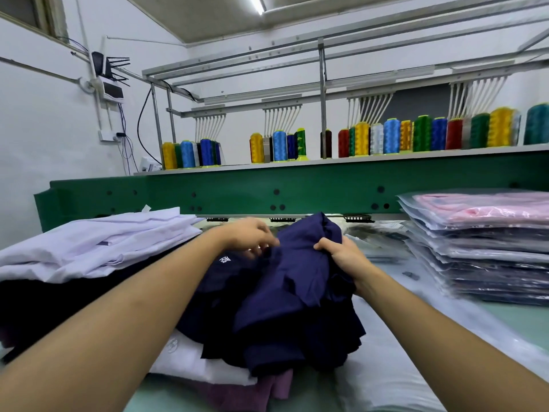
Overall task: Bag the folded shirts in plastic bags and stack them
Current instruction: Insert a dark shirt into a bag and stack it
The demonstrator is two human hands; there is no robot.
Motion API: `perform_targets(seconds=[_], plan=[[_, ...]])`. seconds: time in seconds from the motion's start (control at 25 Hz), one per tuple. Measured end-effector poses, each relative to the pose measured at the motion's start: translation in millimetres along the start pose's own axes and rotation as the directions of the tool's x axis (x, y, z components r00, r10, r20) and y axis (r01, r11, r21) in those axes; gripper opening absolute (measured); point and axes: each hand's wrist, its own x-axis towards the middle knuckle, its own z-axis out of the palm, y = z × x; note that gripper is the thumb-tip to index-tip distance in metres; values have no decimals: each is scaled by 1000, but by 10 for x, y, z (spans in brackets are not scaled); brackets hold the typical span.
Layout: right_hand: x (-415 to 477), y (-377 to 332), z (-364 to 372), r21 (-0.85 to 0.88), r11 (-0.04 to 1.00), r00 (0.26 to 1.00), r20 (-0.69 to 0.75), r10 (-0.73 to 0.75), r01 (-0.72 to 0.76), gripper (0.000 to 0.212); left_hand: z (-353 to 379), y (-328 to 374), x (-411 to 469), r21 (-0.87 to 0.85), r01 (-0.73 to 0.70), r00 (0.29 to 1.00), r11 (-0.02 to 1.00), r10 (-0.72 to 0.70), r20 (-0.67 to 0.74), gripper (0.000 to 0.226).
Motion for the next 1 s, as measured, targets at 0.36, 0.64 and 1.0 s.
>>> perform_targets(seconds=[0.36, 0.64, 1.0], plan=[[-43, -333, -259, -65, 987, 986, -72, -150, 146, 15, 28, 636, -63, 687, 164, 753, 708, -540, 376, 23], [-52, -774, -614, -116, 965, 968, -62, -245, 237, 19, 146, 811, 121, 8, 100, 990, 995, -100, 102, 48], [-150, -1178, -970, 88, 968, 970, -81, -228, 235, 29, 1064, 1496, 431, -778, -402, 896, 483, 34, -442, 63]])
